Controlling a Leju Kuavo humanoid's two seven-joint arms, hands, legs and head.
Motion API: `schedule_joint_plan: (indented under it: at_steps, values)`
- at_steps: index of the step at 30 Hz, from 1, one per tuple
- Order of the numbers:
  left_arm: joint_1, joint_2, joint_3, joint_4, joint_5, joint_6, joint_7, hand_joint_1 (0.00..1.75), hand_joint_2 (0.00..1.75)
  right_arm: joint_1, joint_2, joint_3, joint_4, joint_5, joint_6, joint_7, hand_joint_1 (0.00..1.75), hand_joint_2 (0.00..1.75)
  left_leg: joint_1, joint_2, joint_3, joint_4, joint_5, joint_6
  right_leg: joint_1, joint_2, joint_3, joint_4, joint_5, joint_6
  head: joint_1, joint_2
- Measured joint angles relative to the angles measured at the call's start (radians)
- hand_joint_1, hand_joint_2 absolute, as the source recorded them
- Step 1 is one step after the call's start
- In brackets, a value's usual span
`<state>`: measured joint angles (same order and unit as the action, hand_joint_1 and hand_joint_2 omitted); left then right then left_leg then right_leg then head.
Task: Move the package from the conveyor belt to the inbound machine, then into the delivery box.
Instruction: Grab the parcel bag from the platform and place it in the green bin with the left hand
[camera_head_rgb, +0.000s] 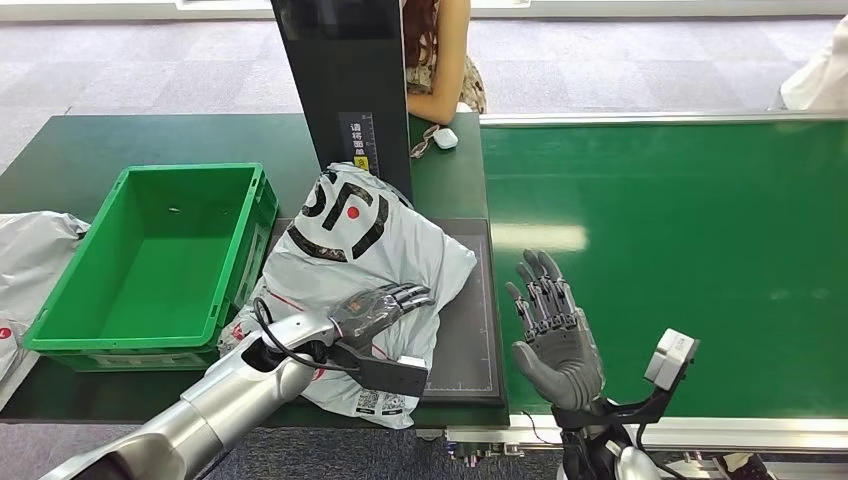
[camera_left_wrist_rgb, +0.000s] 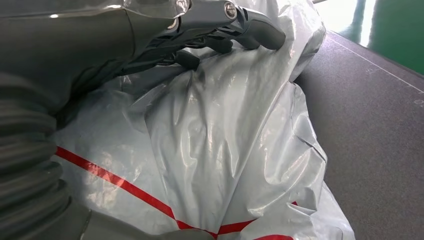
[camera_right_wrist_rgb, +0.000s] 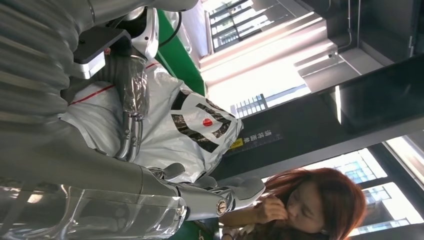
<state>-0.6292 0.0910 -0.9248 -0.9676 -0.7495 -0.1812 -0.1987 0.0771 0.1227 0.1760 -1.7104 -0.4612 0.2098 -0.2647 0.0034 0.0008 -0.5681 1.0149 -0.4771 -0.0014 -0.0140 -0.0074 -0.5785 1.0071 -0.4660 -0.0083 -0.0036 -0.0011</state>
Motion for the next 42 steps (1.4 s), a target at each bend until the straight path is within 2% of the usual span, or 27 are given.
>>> schedule_joint_plan:
  at_steps: [2,5,6,7,23,26,29,36,42]
  values:
    - [-0.007,0.002,-0.014,0.004,0.003,0.006,0.0,0.15,1.75,0.0,0.002,0.0,0.0,-0.004,0.0,0.0,0.0,1.75,0.0,0.0,0.001,0.0,0.0,0.0,0.0,0.0,0.001,0.0,0.0,-0.001,0.0,0.0]
    - [-0.016,0.006,-0.033,0.007,0.007,0.013,-0.003,1.34,1.75,0.0,0.003,-0.001,0.0,-0.008,-0.002,-0.002,0.0,1.75,0.0,0.0,0.002,0.0,0.001,0.0,0.0,0.0,0.001,0.0,0.001,-0.001,0.0,0.0]
    - [-0.017,0.007,-0.039,0.007,0.007,0.014,-0.006,1.67,1.75,0.0,0.003,-0.001,0.0,-0.01,-0.002,-0.003,0.0,1.75,0.0,-0.001,0.002,0.0,0.001,0.0,0.0,-0.001,0.002,0.0,0.001,-0.001,0.0,0.0]
    - [-0.018,0.009,-0.046,0.007,0.008,0.014,-0.009,1.75,1.75,0.0,0.003,-0.001,0.0,-0.012,-0.002,-0.004,0.0,1.75,0.0,-0.001,0.002,0.0,0.001,0.0,0.0,-0.001,0.002,0.0,0.001,-0.001,0.0,0.0]
    - [-0.058,0.011,-0.113,0.024,0.048,0.026,-0.042,1.75,1.75,-0.005,0.003,-0.005,0.005,-0.025,-0.01,-0.013,0.0,1.75,0.0,-0.001,0.002,0.0,0.002,0.0,0.0,-0.002,0.002,0.0,0.001,-0.001,0.0,0.0]
    - [-0.052,0.011,-0.114,0.024,0.067,0.086,-0.042,1.75,1.75,-0.005,0.003,-0.007,0.007,-0.025,-0.019,-0.014,0.0,1.75,0.0,-0.001,0.002,0.0,0.002,0.0,0.0,-0.001,0.001,0.0,0.001,-0.001,0.0,0.0]
    - [-0.025,0.013,-0.099,0.008,0.108,0.203,-0.042,1.75,1.75,0.002,0.004,-0.014,0.006,-0.019,-0.034,-0.017,0.0,1.75,0.0,-0.001,0.0,0.0,0.002,0.0,0.0,-0.001,-0.001,0.0,0.001,-0.001,0.0,0.0]
    - [0.114,0.042,0.055,-0.191,0.217,0.444,-0.026,1.75,1.75,0.046,0.004,-0.032,-0.014,-0.016,-0.07,-0.021,0.0,1.75,0.0,0.0,-0.006,0.0,0.002,0.0,0.0,0.0,-0.007,0.0,0.001,-0.001,0.0,0.0]
    - [0.327,0.05,0.295,-0.516,0.318,0.659,-0.119,1.75,1.75,0.072,0.004,-0.04,-0.034,-0.025,-0.111,-0.031,0.0,1.75,0.0,0.003,-0.007,0.0,-0.001,-0.001,0.0,0.004,-0.01,0.0,-0.001,0.0,0.0,0.0]
